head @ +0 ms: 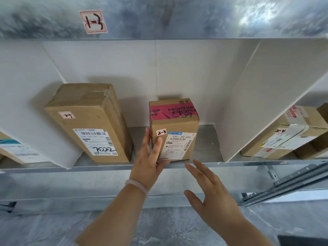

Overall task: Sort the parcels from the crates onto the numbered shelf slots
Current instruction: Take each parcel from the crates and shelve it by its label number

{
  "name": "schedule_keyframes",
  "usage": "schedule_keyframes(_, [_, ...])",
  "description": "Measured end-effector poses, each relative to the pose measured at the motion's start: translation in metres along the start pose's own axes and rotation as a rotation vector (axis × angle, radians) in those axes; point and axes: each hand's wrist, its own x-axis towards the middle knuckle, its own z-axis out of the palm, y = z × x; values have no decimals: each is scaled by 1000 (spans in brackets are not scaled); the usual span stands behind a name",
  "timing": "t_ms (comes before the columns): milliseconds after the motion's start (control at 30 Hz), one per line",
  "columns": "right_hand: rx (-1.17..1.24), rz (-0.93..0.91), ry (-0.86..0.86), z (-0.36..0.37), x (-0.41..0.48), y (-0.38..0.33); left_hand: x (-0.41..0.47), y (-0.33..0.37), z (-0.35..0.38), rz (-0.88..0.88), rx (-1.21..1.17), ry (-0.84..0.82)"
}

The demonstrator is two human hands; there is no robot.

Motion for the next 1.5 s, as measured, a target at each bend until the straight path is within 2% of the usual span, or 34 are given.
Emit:
schedule_keyframes(267, [-68,-17,-59,0,-4,-22,-26,21,-39,-64,148,-22])
schedule_keyframes(500, [-151,-220,-129,15,1,-88,-86,42,-139,-193,350,23])
schedule_keyframes(667, [-175,-457,-242,47,-7,-185,-157,48,-247,-260,504,77])
schedule_keyframes(867, [-123,-730,-297,95,-63,-326,-274,77,-372,-436,730,167])
schedule_keyframes(1167, [-29,-1177,-364,182,-219,-532,-485,167,-551,-854,994,252])
schedule_keyframes(1333, [70,-1370,-423,218,-305,-625,-585,219,-619,-1067,1104,330])
schedule_keyframes(1500, [96,-1553,-506,254,-372,-695,-662,252,-653,-1264,1139,470])
